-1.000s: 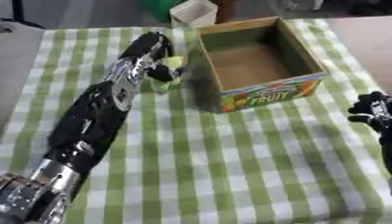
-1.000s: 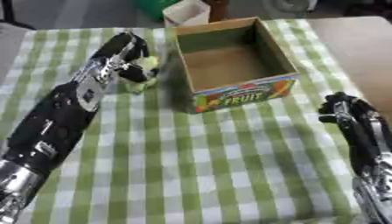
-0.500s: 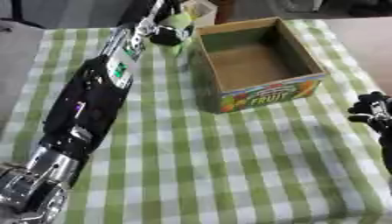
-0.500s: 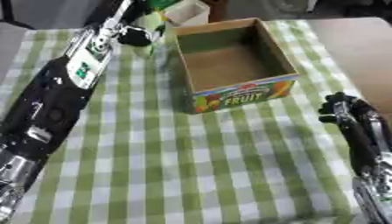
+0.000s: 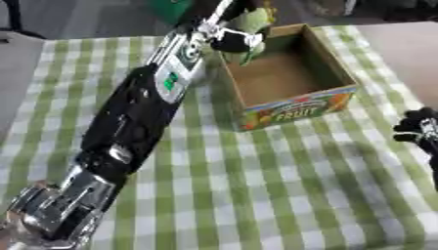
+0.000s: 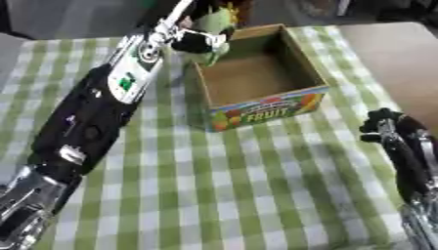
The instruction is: Pick up objects on the table and place them in the box.
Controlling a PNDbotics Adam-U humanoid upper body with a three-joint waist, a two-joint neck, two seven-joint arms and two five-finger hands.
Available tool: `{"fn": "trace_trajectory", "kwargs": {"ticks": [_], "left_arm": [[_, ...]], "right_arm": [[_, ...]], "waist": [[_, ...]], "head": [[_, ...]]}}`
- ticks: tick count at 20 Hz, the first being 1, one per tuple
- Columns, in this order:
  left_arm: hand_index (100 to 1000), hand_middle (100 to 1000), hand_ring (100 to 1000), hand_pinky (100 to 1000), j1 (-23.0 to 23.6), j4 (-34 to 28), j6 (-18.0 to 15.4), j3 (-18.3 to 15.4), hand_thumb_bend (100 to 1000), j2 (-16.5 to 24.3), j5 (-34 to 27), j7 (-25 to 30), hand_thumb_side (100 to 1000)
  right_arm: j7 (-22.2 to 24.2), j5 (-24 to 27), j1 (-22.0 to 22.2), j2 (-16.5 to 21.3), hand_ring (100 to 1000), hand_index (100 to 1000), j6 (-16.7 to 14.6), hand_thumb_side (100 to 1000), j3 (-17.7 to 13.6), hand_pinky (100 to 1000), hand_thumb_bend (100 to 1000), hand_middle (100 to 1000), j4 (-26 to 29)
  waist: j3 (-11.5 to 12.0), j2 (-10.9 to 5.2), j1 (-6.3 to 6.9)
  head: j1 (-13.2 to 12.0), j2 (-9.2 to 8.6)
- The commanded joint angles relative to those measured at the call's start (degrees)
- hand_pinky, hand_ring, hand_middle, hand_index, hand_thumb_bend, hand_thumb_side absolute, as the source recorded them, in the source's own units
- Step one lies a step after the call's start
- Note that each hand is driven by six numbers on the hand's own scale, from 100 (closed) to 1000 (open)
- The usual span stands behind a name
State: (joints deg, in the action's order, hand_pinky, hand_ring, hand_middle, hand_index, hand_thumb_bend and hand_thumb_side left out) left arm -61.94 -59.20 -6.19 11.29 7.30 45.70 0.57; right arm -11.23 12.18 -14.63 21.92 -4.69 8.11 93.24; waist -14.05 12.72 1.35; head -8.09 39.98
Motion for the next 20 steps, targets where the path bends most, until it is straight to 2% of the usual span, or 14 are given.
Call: {"fn": "trace_trajectory", "kwargs": {"ticks": [1, 2, 5, 7, 8, 9, 10, 11, 12, 13, 14, 18, 19, 20], "left_arm": [[532, 420, 468, 505, -0.7, 1.1, -3.0, 0.8, 485, -0.4, 3.0, 1.0, 100], [541, 432, 482, 518, -0.4, 1.7, -3.8, 0.8, 545, -0.5, 4.0, 1.5, 100], [582, 483, 544, 545, 0.3, 3.5, -5.2, 0.3, 648, -0.8, 7.1, 2.0, 100], [664, 584, 647, 597, 0.6, 3.9, -5.5, -0.5, 757, -0.8, 9.2, 0.9, 100], [700, 630, 692, 619, 0.7, 3.8, -5.5, -0.8, 779, -0.9, 10.2, 0.0, 100], [760, 701, 744, 646, 0.7, 3.8, -5.6, -1.0, 758, -0.9, 11.2, -1.0, 100], [794, 740, 770, 663, 0.8, 3.7, -5.8, -1.3, 804, -1.0, 12.2, -1.9, 100], [812, 759, 783, 675, 0.9, 3.5, -6.1, -1.5, 863, -1.2, 13.2, -2.9, 144], [834, 790, 806, 690, 1.0, 3.4, -6.5, -1.7, 957, -1.3, 13.9, -3.8, 231], [844, 822, 829, 705, 1.1, 3.1, -7.0, -1.8, 966, -1.3, 14.4, -4.7, 310], [844, 825, 832, 707, 1.1, 2.8, -7.4, -1.9, 1000, -1.4, 14.4, -5.5, 261], [837, 825, 832, 697, 1.1, 0.0, -8.6, -2.0, 1000, -1.3, 11.8, -8.1, 246], [816, 791, 800, 667, 1.2, -1.2, -8.6, -2.2, 931, -1.2, 10.8, -8.7, 196], [810, 782, 794, 659, 1.4, -2.5, -8.4, -2.5, 914, -1.1, 9.9, -9.4, 180]], "right_arm": [[0.5, 0.2, -1.1, 0.5, 628, 661, -0.1, 612, 0.1, 615, 100, 552, 0.7], [0.6, 0.2, -1.2, 0.5, 628, 661, -0.1, 612, 0.1, 615, 100, 552, 0.7], [0.7, 0.2, -1.6, 0.4, 628, 661, -0.1, 614, 0.3, 615, 100, 552, 0.7], [0.7, 0.2, -1.6, 0.3, 628, 661, -0.1, 617, 0.3, 615, 100, 552, 0.6], [0.7, 0.2, -1.6, 0.3, 629, 661, -0.1, 617, 0.3, 615, 100, 552, 0.6], [0.8, 0.2, -1.6, 0.3, 629, 661, -0.1, 617, 0.3, 615, 100, 552, 0.6], [0.8, 0.2, -1.6, 0.2, 629, 661, -0.2, 617, 0.3, 615, 100, 552, 0.6], [0.8, 0.2, -1.6, 0.2, 629, 662, -0.2, 617, 0.2, 615, 100, 552, 0.6], [0.7, 0.2, -1.6, 0.2, 629, 661, -0.2, 617, 0.2, 615, 100, 552, 0.6], [0.7, 0.2, -1.5, 0.2, 629, 662, -0.2, 617, 0.2, 615, 100, 552, 0.6], [0.7, 0.2, -1.5, 0.2, 629, 661, -0.2, 617, 0.1, 615, 100, 552, 0.6], [0.5, 0.2, -1.2, 0.2, 629, 662, -0.2, 618, 0.0, 615, 100, 552, 0.5], [0.5, 0.2, -1.1, 0.1, 629, 662, -0.2, 617, -0.1, 615, 100, 552, 0.5], [0.4, 0.1, -1.0, 0.1, 629, 662, -0.3, 617, -0.2, 615, 100, 552, 0.4]], "waist": [[-0.5, -0.6, -0.11], [-0.7, -0.48, -0.04], [-1.0, -0.22, 0.15], [-1.0, -0.15, 0.28], [-1.0, -0.13, 0.32], [-1.0, -0.11, 0.35], [-1.0, -0.09, 0.36], [-0.9, -0.06, 0.35], [-0.9, -0.04, 0.32], [-0.9, -0.03, 0.28], [-0.8, -0.03, 0.24], [-0.2, -0.19, 0.05], [0.1, -0.27, -0.03], [0.4, -0.36, -0.1]], "head": [[-0.5, -1.1], [-0.5, -1.19], [-0.5, -1.34], [-0.4, -1.42], [-0.3, -1.43], [-0.2, -1.42], [-0.2, -1.42], [-0.2, -1.44], [-0.1, -1.45], [-0.1, -1.41], [-0.1, -1.39], [0.1, -1.19], [0.3, -1.1], [0.5, -1.01]]}}
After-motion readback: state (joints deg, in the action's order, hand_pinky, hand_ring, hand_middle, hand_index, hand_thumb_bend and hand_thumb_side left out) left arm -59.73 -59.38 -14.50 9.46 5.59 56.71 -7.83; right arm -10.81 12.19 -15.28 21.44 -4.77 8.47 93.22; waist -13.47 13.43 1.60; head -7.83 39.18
